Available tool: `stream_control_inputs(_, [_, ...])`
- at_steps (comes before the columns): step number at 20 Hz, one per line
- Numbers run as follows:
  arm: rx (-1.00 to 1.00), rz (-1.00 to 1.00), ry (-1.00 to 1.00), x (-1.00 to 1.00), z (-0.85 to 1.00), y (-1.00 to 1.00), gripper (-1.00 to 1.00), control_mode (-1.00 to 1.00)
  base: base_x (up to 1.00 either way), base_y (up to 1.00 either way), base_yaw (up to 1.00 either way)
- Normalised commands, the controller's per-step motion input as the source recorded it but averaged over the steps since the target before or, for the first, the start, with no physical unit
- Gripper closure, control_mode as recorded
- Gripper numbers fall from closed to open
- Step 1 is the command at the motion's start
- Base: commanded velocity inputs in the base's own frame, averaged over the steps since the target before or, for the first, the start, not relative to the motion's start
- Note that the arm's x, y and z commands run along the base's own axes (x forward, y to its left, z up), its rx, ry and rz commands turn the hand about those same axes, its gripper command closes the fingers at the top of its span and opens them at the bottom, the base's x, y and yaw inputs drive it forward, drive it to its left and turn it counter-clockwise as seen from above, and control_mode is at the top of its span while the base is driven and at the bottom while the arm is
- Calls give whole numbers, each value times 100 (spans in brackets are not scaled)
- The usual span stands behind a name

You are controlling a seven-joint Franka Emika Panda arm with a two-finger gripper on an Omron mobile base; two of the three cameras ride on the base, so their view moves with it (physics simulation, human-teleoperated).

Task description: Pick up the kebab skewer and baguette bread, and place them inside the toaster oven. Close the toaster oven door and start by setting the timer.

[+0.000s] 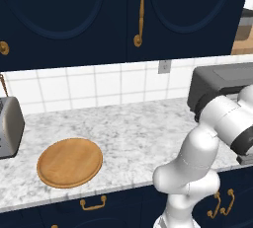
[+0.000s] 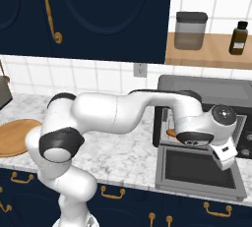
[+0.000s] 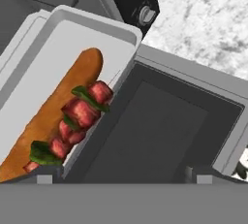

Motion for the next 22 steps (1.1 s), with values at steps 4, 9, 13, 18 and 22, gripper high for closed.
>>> stream_control_inputs(4, [-14,43,-9,-9,0,-1,-100,-100,0,0,0])
stream_control_inputs(9, [-9,37,-21,-1,-4,-7,-100,-100,0,0,0])
stream_control_inputs(13, [-10,26,-25,0,-1,-8,-100,-100,0,0,0])
stream_control_inputs(18, [-15,23,-22,0,0,-2,-100,-100,0,0,0])
stream_control_inputs(22, [-23,20,-8,0,0,8,-100,-100,0,0,0])
